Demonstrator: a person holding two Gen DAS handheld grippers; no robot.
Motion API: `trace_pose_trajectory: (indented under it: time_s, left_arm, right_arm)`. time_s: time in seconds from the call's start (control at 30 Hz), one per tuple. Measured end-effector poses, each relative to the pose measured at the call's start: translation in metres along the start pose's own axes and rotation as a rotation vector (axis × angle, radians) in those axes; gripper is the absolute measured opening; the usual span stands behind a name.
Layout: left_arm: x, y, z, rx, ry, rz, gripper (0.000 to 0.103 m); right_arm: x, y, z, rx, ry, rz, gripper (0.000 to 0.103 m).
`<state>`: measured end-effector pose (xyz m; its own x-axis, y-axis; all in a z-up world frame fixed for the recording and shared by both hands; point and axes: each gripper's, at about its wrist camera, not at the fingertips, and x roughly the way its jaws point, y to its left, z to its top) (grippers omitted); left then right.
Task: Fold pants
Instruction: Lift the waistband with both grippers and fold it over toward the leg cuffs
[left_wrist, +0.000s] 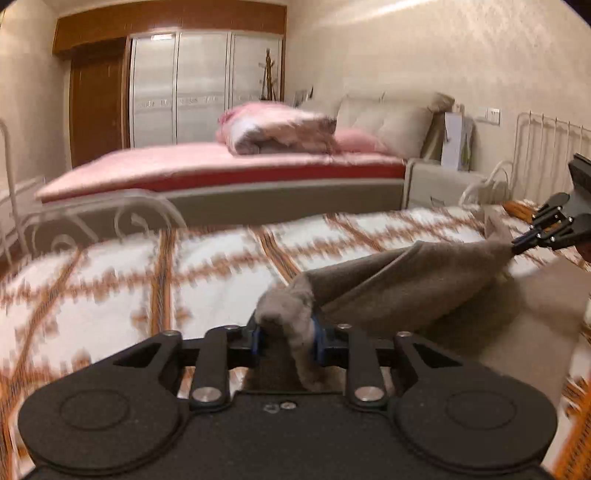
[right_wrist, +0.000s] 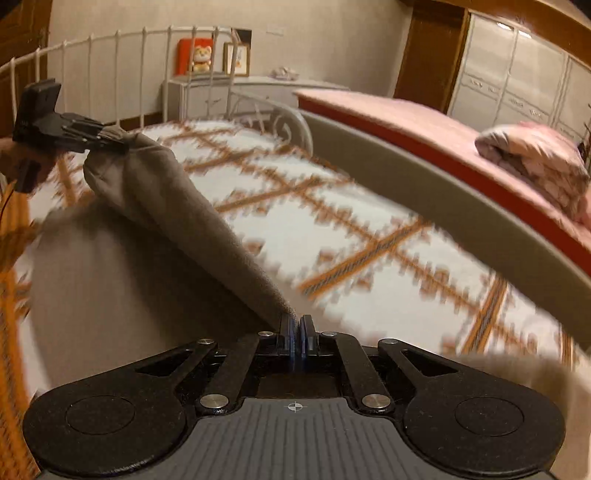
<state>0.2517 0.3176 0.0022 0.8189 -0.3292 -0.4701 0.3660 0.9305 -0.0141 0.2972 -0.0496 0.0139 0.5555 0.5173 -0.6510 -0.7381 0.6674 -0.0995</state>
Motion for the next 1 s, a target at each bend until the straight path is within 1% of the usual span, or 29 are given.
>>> trace_pose_trajectory:
  time_s: [0.03,0.07,0.1,0.13,0.17,0.2,0.27,0.33,0.37,0.4,0.43,0.47,0.5,0.57,0.6,0.67,0.8,0.83,0.9,0.93,1.0]
  left_arm:
    - [-0.004,-0.006,-0.010,-0.016,0.021,0.011,0.031]
    - [-0.007,-0.013,-0.020,-0.030,0.048,0.035,0.036]
    - [-0.013,-0.021,-0.032,-0.054,0.062,0.066,0.046]
    - [-0.019,-0.026,-0.040,-0.085,0.062,0.084,0.061]
    - [-0.024,-0.033,-0.046,-0.111,0.075,0.124,0.068]
    - [-0.028,-0.039,-0.050,-0.132,0.095,0.159,0.071]
    - [-0.038,-0.044,-0.054,-0.180,0.102,0.186,0.070]
    - [-0.045,-0.055,-0.051,-0.233,0.128,0.234,0.070]
    - [-0.049,-0.057,-0.050,-0.253,0.138,0.251,0.070]
    - [-0.050,-0.060,-0.047,-0.289,0.155,0.272,0.070]
    - [-0.053,-0.060,-0.046,-0.332,0.173,0.283,0.068]
    - [-0.056,-0.060,-0.045,-0.379,0.183,0.290,0.067]
    - [-0.058,-0.059,-0.045,-0.422,0.182,0.297,0.065]
    - [-0.065,-0.064,-0.046,-0.499,0.176,0.330,0.061]
    - [-0.069,-0.067,-0.047,-0.519,0.169,0.339,0.059]
    - [-0.077,-0.074,-0.046,-0.569,0.140,0.349,0.059]
    - [-0.083,-0.087,-0.043,-0.654,0.102,0.274,0.057]
    - [-0.081,-0.086,-0.044,-0.693,0.095,0.248,0.057]
    - [-0.073,-0.083,-0.048,-0.771,0.105,0.242,0.055]
    - [-0.070,-0.080,-0.052,-0.817,0.105,0.231,0.054]
    - [-0.064,-0.076,-0.057,-0.877,0.097,0.218,0.054]
  right_arm:
    - [-0.004,0.011,-0.015,0.003,0.012,-0.004,0.004]
    - [-0.006,0.021,-0.029,0.009,0.033,-0.015,0.004]
    - [-0.007,0.030,-0.042,0.021,0.054,-0.028,0.004]
    - [-0.011,0.034,-0.052,0.035,0.062,-0.041,0.004]
    - [-0.017,0.038,-0.062,0.066,0.054,-0.053,0.004]
    - [-0.025,0.041,-0.070,0.104,0.043,-0.054,0.004]
    - [-0.039,0.042,-0.079,0.172,0.013,-0.079,0.004]
    - [-0.051,0.039,-0.084,0.235,-0.022,-0.094,0.005]
    - [-0.057,0.038,-0.086,0.278,-0.042,-0.099,0.007]
    - [-0.061,0.037,-0.087,0.307,-0.055,-0.101,0.018]
    - [-0.065,0.037,-0.087,0.339,-0.074,-0.107,0.029]
    - [-0.070,0.037,-0.086,0.352,-0.093,-0.113,0.054]
    - [-0.075,0.040,-0.084,0.354,-0.115,-0.121,0.060]
    - [-0.083,0.046,-0.079,0.347,-0.145,-0.119,0.060]
    - [-0.085,0.050,-0.076,0.339,-0.154,-0.123,0.060]
    - [-0.090,0.053,-0.075,0.338,-0.177,-0.122,0.060]
    - [-0.095,0.056,-0.082,0.379,-0.178,-0.134,0.060]
    - [-0.094,0.057,-0.084,0.392,-0.174,-0.137,0.060]
    - [-0.090,0.053,-0.086,0.421,-0.160,-0.150,0.060]
    - [-0.088,0.050,-0.087,0.443,-0.154,-0.148,0.060]
    - [-0.083,0.041,-0.089,0.505,-0.149,-0.139,0.060]
